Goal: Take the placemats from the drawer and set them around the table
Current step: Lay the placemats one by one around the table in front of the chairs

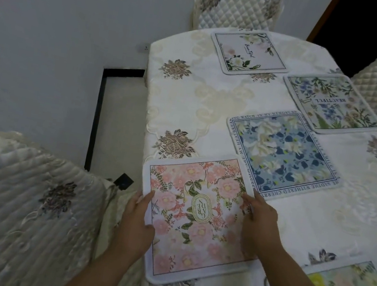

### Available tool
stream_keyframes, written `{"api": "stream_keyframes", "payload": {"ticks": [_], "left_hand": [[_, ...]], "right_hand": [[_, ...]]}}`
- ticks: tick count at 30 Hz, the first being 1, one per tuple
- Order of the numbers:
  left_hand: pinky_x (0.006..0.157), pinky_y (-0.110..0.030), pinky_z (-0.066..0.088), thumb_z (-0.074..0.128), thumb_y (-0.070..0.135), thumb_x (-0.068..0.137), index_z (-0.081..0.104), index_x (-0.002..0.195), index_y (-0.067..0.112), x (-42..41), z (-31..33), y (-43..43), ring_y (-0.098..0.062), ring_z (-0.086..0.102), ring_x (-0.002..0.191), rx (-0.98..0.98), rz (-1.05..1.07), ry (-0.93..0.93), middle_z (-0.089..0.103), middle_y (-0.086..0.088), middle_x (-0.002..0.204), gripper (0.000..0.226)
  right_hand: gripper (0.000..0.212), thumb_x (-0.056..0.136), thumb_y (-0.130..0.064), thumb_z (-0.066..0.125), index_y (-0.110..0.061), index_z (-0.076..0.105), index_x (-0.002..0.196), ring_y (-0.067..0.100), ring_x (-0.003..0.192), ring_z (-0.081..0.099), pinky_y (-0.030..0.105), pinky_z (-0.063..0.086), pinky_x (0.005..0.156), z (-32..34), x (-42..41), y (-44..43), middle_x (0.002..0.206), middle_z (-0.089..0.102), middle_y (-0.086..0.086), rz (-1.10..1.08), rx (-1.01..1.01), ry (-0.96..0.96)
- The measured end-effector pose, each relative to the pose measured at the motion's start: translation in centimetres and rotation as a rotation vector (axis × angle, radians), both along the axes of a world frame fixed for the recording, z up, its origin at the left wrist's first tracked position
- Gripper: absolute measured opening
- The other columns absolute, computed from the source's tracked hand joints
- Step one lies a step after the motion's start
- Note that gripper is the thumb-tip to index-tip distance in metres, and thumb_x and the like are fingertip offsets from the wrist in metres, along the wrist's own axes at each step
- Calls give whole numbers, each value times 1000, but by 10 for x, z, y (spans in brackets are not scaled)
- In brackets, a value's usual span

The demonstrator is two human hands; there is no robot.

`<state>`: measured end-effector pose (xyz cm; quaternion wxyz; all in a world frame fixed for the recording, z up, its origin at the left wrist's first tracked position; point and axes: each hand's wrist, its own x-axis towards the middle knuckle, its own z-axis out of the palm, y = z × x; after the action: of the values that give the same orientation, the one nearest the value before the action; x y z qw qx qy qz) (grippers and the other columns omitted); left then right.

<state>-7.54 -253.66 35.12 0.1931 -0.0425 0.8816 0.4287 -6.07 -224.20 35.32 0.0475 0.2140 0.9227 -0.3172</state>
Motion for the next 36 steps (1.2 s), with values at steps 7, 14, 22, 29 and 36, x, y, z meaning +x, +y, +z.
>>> {"api": "stream_keyframes", "payload": {"ticks": [7,14,22,29,36], "left_hand": [[94,-20,36,53,4,94,35,152,21,10,-2,16,-16,17,148,-164,-9,117,-2,7,165,63],[97,-21,42,52,3,95,34,153,21,12,-2,18,8,5,134,-177,8,141,-4,17,161,63],[68,0,40,51,6,96,29,154,21,12,0,24,36,19,102,-143,-57,43,-7,14,164,64],[119,-43,22,50,57,93,1,157,32,16,-16,20,-11,-31,146,-329,-266,146,-33,9,159,84],[119,-44,7,44,70,88,-17,154,34,17,-17,24,-16,-40,141,-418,-303,55,-44,8,152,97]], "right_hand": [[52,92,-21,57,-23,42,142,20,129,42,32,36,108,-8,2,-5,143,45,2,-95,-38,108],[60,84,-30,66,-30,40,138,29,106,59,40,50,87,10,-43,8,144,34,14,-875,-496,119],[57,61,-41,63,-22,64,115,29,101,54,34,48,75,6,-82,31,125,52,10,-1131,-549,-91],[77,71,-26,74,-25,36,138,34,116,46,41,44,95,13,-98,27,143,29,13,-1266,-441,10],[42,81,-5,66,-21,53,117,16,69,55,30,47,62,10,-101,27,110,61,10,-1133,-647,211]]}}
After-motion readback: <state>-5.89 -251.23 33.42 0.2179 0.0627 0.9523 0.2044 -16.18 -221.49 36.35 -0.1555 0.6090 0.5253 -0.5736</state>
